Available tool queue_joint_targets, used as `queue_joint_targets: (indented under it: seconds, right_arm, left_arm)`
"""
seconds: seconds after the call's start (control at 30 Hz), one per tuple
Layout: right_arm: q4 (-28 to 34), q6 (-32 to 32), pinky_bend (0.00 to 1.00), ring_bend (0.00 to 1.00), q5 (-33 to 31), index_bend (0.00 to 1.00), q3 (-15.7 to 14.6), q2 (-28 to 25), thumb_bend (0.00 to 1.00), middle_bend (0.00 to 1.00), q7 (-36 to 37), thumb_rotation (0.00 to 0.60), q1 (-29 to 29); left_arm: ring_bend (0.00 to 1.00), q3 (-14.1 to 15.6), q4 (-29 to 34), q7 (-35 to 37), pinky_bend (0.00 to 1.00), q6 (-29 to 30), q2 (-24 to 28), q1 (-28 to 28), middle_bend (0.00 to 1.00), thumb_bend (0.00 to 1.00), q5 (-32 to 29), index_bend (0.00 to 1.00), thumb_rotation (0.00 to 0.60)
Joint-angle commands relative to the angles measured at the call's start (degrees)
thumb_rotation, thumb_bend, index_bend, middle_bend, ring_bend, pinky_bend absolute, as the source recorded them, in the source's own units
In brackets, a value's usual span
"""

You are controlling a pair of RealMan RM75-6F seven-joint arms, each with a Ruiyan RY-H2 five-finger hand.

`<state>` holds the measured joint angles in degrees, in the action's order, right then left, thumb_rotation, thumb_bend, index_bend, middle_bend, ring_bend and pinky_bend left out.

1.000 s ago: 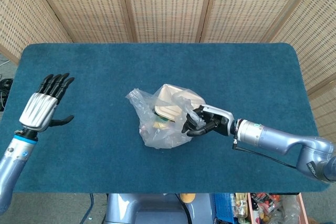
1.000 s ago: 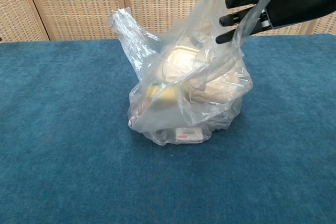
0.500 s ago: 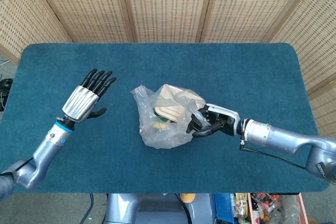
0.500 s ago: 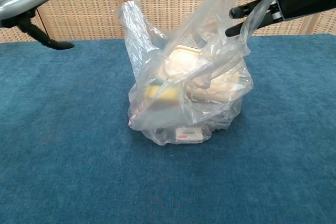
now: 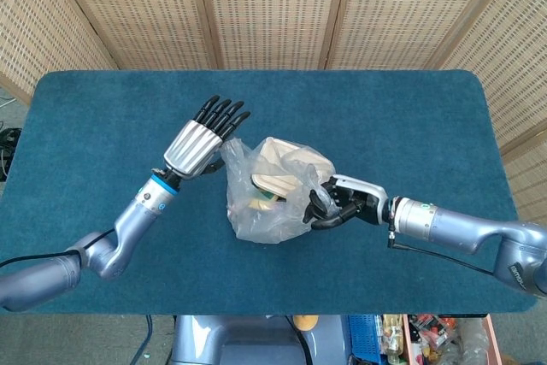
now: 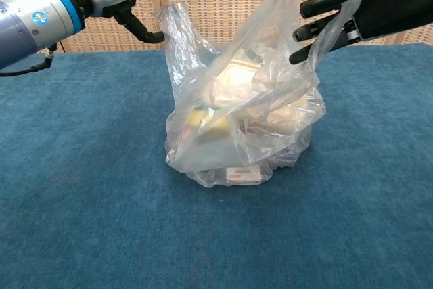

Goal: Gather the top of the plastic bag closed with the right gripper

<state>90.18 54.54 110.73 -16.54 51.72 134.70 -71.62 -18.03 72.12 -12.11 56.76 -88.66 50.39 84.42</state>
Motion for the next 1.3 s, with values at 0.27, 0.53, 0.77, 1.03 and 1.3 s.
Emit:
queue_joint_targets:
  seconds: [0.27, 0.53, 0.77, 1.03, 1.3]
  right_arm:
    - [-0.23, 1.36, 0.30, 0.44, 0.49, 0.73, -1.19, 0.03, 0.00, 0.75, -0.54, 0.600, -0.89]
    - [0.64, 1.26, 0.30, 0.44, 0.71, 0.73, -2.13, -0.25, 0.00, 0.75, -1.90, 0.600, -1.63]
    - [0.45, 1.35, 0.30, 0.44, 0.28, 0.73, -2.71, 0.22, 0.00, 0.75, -2.31, 0.600, -1.76]
    - [-0.34, 1.65, 0.30, 0.44, -0.96, 0.73, -3.30, 1.16, 0.00, 0.75, -2.50, 0.600, -1.19]
    - [0.26, 1.13, 0.30, 0.42, -6.57, 0.73, -1.74, 2.13, 0.00, 0.75, -5.92, 0.600, 1.57]
  left_arm:
    - [0.00, 0.42, 0.37, -4.54, 0.05, -5.99, -1.66, 4.14, 0.00, 0.38, -5.52, 0.21, 0.600]
    - [0.00, 0.27, 1.41, 1.20, 0.07, -5.53, -3.18, 4.83, 0.00, 0.39, -6.71, 0.35, 0.600]
    - [0.00, -0.55, 1.91, 6.61, 0.08, -1.54, -4.08, 4.68, 0.00, 0.41, -5.59, 0.47, 0.600]
    - [0.00, -0.95, 0.57, 11.67, 0.09, 4.64, -5.49, 4.21, 0.00, 0.45, -3.06, 0.72, 0.600]
    - [0.00, -0.06, 0.24, 14.54, 0.10, 13.76, -3.65, 2.82, 0.00, 0.45, 3.49, 0.76, 0.600]
